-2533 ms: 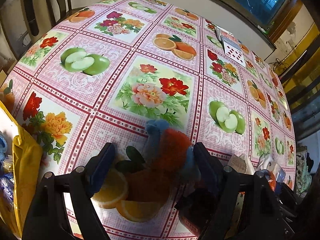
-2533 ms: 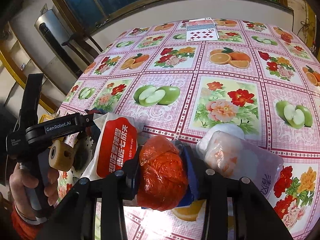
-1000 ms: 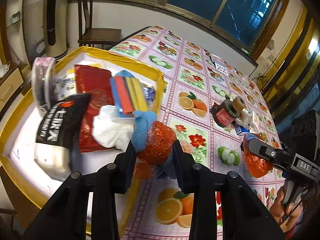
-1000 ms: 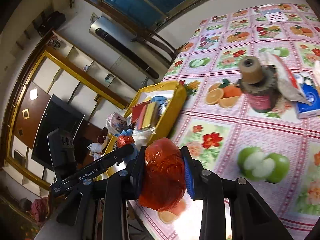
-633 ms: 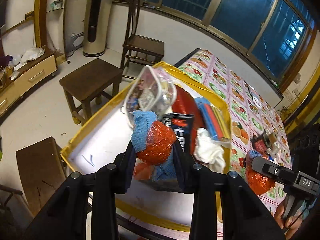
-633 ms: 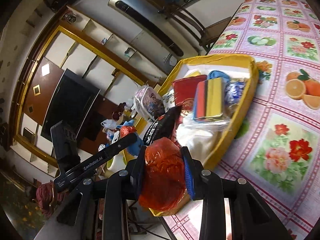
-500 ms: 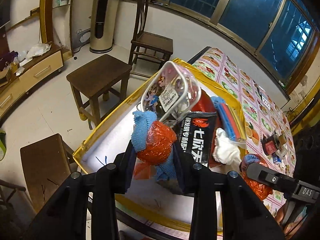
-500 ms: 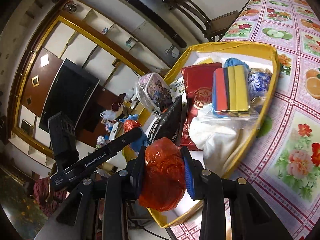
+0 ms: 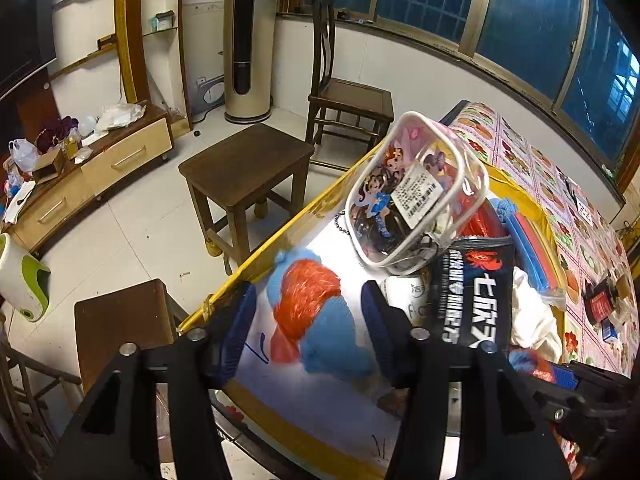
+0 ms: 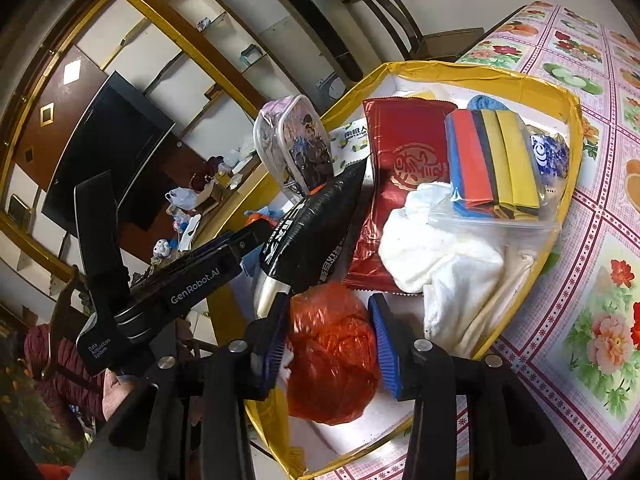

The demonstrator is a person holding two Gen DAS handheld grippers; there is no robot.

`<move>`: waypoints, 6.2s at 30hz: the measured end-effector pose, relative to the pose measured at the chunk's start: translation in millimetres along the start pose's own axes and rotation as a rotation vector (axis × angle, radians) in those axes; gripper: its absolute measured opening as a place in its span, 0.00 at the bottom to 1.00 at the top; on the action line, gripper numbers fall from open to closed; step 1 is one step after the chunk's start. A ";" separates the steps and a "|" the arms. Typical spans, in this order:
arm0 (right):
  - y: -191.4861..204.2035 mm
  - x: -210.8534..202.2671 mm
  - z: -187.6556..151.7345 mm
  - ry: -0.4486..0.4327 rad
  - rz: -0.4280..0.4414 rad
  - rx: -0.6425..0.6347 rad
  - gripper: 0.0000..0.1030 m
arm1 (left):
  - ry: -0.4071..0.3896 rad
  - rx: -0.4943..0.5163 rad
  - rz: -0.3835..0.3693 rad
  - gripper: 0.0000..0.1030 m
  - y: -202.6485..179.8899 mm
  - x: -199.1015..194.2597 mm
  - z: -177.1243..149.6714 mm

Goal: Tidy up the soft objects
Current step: 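Carry plush and red foil bag into the box and open both grippers, then withdraw both grippers from the box back toward the remaining items, then grasp the white snack bag with red label using the left gripper, then lift the snack bag with left gripper while right gripper grasps blue Vinda tissue pack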

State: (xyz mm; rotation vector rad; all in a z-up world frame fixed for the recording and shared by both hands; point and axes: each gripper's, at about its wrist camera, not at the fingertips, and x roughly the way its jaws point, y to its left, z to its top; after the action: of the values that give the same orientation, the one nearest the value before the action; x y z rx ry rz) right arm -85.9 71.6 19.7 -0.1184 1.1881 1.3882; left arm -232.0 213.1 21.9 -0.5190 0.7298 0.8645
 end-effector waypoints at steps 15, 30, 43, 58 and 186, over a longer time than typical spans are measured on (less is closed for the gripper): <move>-24.5 -69.6 -21.7 -0.150 0.076 0.106 0.63 | -0.182 0.005 0.051 0.73 -8.5 -44.2 -4.9; -74.9 -150.1 -68.6 -0.316 0.107 0.240 0.67 | -0.253 0.132 0.036 0.78 -71.1 -79.1 -17.0; -125.6 -250.4 -123.5 -0.476 0.047 0.297 0.72 | -0.243 0.249 -0.053 0.78 -165.9 -102.7 -35.9; -139.7 -288.7 -144.5 -0.518 0.012 0.271 0.72 | -0.192 0.290 -0.133 0.78 -216.6 -117.8 -69.9; -188.4 -200.4 -81.7 -0.210 -0.626 0.203 0.52 | 0.091 0.389 -0.390 0.18 -248.5 -56.4 -96.2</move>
State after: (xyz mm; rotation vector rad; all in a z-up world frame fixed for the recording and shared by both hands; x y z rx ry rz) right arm 66.4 -171.6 14.9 -0.1778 0.9926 0.7096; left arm -86.4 -17.0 31.4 -0.3360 0.8221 0.3245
